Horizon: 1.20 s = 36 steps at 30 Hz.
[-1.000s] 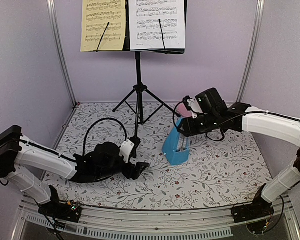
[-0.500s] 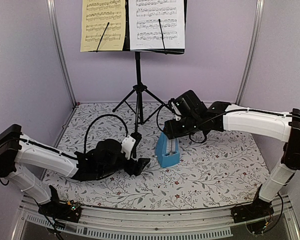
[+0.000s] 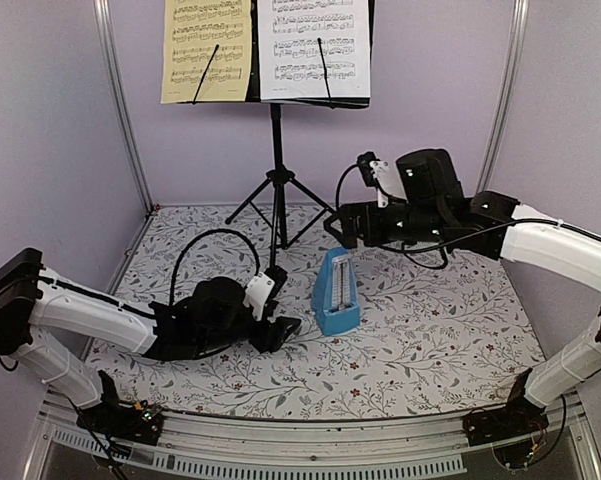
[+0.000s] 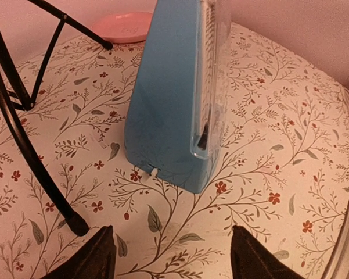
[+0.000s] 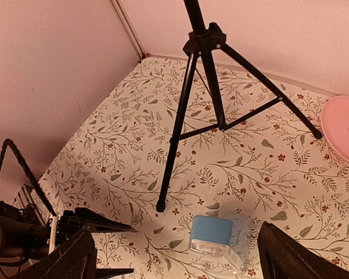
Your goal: Set up the instrument practice props
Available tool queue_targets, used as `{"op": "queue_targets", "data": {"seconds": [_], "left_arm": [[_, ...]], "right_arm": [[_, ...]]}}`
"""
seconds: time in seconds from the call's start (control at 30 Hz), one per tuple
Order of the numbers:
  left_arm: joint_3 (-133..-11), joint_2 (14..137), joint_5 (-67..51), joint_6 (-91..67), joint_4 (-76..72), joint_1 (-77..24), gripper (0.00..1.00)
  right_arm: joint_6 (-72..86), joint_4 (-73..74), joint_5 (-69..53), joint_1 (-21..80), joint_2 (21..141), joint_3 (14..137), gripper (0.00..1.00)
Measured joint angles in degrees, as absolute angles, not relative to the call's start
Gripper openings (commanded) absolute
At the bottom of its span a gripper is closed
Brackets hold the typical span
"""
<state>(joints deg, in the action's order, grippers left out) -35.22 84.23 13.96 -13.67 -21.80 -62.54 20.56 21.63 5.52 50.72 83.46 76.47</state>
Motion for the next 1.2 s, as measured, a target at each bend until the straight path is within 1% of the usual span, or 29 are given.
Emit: {"op": "queue_targets", "data": {"seconds": [0.07,0.17,0.23,0.33,0.5,0.57,0.77,0.9,1.2], "left_arm": [[-35.2,84.12,13.28,-14.06,-21.8,-62.0,0.58],[-35.22,83.61,11.51,-14.74,-21.85,-60.75,0.51],[-35.48,83.42,10.55,-14.85,-21.69,-59.51,0.47],[-36.82,83.66,7.84,-15.79,-21.3,-56.82,0.41],[-39.77,85.23,5.41,-17.34,-20.56,-53.28,0.39],[-41.15,85.86,5.13,-17.65,-19.79,-52.84,0.39],[-43.94,87.46,4.69,-18.57,-17.63,-52.6,0.4],[-43.99,87.46,4.73,-19.2,-16.45,-52.53,0.4],[-43.05,84.18,5.67,-19.81,-15.31,-52.42,0.4]], "right_arm": [[20.71,19.2,2.22,47.03,78.91,72.84,0.91],[22.13,15.73,-2.02,38.2,73.14,64.69,0.86],[23.4,14.28,-4.08,32.69,71.42,58.65,0.81],[24.29,13.8,-7.77,29.56,73.87,53.39,0.75],[23.97,11.05,-15.88,28.45,83.53,51.55,0.6],[23.38,9.54,-18.33,28.18,86.98,51.75,0.57],[21.87,5.76,-23.86,27.94,96.33,54.63,0.52],[21.71,2.85,-27.24,27.94,100.92,54.94,0.52],[21.63,-1.39,-31.29,29.8,103.44,54.48,0.51]]}}
